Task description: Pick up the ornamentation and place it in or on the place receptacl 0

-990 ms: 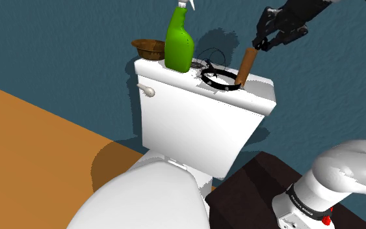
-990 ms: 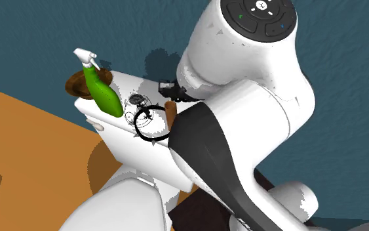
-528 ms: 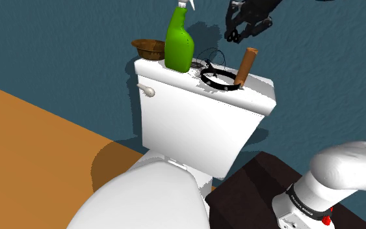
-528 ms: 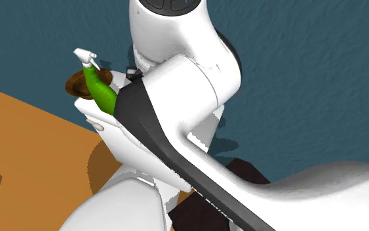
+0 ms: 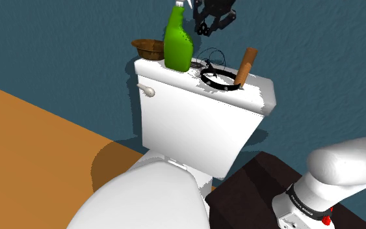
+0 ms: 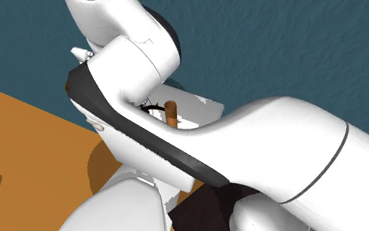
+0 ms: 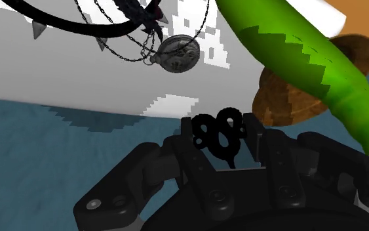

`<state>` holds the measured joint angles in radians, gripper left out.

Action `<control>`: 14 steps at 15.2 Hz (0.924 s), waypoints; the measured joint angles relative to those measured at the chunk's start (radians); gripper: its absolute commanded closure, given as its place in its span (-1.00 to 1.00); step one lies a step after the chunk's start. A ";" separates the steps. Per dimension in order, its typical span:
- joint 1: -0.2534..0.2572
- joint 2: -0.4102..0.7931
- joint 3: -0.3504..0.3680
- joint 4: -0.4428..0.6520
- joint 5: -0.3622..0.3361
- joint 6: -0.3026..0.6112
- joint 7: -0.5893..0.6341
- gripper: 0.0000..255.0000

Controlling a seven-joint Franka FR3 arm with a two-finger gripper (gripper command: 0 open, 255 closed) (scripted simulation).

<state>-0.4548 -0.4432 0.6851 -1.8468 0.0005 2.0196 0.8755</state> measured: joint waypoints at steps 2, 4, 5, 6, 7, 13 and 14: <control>-0.042 0.091 0.082 0.067 -0.062 0.009 0.057 1.00; -0.087 0.202 0.175 0.170 -0.152 -0.014 0.120 1.00; -0.106 0.272 0.233 0.222 -0.215 -0.026 0.164 1.00; -0.116 0.348 0.286 0.281 -0.290 -0.051 0.206 1.00; -0.108 0.430 0.333 0.345 -0.375 -0.086 0.252 1.00; 0.265 0.884 0.305 0.796 -0.826 -0.317 0.371 1.00; 0.324 0.929 0.285 0.861 -0.864 -0.341 0.368 1.00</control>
<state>-0.1307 0.4858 0.9698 -0.9854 -0.8630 1.6785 1.2432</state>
